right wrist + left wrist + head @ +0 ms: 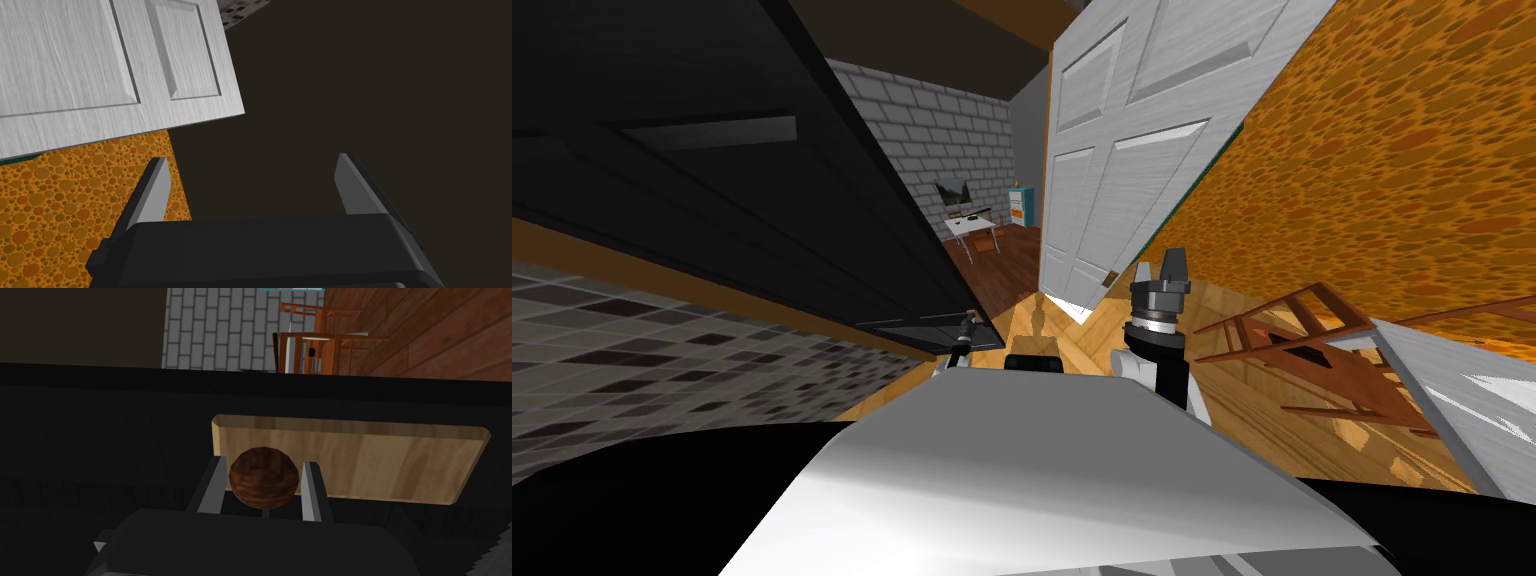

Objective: Pull the door open

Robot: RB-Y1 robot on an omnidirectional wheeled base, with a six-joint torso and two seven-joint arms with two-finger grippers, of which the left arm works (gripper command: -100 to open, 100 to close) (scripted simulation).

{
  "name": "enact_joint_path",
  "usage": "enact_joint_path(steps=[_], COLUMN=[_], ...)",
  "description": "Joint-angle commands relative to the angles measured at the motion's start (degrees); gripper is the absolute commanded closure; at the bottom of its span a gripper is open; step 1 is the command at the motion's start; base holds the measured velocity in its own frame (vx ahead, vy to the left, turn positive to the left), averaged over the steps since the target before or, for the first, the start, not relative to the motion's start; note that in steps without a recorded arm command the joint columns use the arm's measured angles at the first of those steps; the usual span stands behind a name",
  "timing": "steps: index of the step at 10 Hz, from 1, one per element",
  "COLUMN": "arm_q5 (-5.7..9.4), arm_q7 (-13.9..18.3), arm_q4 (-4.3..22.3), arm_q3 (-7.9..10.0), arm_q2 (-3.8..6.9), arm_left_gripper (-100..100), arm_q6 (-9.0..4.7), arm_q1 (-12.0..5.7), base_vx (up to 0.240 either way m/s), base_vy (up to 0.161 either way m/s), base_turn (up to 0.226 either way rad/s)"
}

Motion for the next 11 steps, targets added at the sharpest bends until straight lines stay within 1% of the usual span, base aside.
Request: enact_joint_path(steps=[1, 4, 5, 6, 7, 8, 11], arm_q5=[-0.57, -1.57, -2.02, -2.26, -2.15, -2.69, -3.53], arm_q7=[1.2, 3.2, 4.0, 4.5, 4.1, 5.1, 7.0], arm_q4=[-0.6, -1.3, -1.6, -1.8, -1.8, -1.7, -1.9], arm_q3=[-0.91, -2.54, -3.27, -3.65, -3.49, -4.29, -5.42], arm_q2=[0.79, 2.18, 2.81, 3.13, 2.75, 3.50, 5.26], arm_left_gripper=[100, 100, 100, 100, 100, 100, 100], arm_q6=[-0.91, -2.53, -3.25, -3.63, -3.21, -4.68, -7.67], arm_q1=[0.81, 2.14, 2.74, 3.06, 2.82, 4.03, 5.99], base_vx=[-0.242, -0.216, -0.242, -0.207, -0.085, -0.129, -0.211], base_vy=[0.034, 0.068, 0.053, 0.063, 0.022, 0.021, 0.069], base_turn=[-0.109, -0.105, -0.104, -0.077, -0.021, -0.111, -0.126])
